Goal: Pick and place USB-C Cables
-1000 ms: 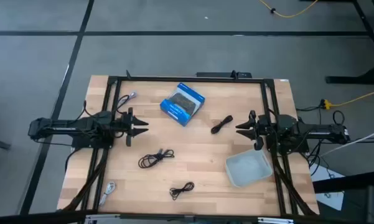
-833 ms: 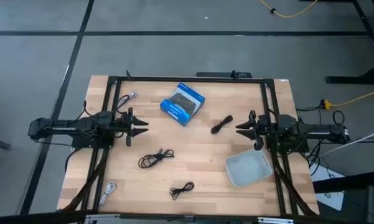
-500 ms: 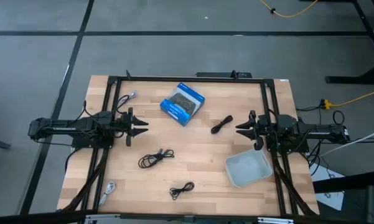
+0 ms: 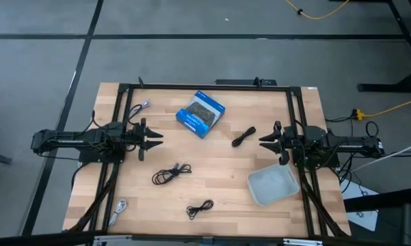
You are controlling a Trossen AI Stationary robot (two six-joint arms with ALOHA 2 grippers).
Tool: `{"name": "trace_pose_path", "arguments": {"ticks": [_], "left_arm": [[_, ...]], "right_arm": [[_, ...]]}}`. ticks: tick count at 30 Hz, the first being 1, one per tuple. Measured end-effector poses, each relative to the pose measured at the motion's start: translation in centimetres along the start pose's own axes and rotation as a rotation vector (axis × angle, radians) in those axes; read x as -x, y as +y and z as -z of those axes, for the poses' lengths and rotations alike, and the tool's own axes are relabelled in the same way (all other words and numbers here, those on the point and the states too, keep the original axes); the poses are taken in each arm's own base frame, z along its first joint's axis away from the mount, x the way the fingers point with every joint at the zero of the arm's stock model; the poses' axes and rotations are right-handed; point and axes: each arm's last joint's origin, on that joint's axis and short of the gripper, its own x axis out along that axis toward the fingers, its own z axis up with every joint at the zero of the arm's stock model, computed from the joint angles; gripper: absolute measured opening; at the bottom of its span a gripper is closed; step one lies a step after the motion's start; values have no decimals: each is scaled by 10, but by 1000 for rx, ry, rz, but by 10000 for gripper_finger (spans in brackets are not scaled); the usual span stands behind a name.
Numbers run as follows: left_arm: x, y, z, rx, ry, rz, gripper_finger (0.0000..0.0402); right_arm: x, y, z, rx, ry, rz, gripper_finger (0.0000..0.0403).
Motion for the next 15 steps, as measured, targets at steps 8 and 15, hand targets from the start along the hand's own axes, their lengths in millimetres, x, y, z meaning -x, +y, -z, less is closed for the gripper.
{"name": "trace_pose_path", "arguments": {"ticks": [8, 15], "left_arm": [[0, 1, -7, 6, -81, -71, 125], [1, 4, -10, 13, -124, -171, 125]], "right_arm": [[0, 1, -3, 26, -31, -7, 106], [1, 2, -12, -27, -121, -28, 106]]}}
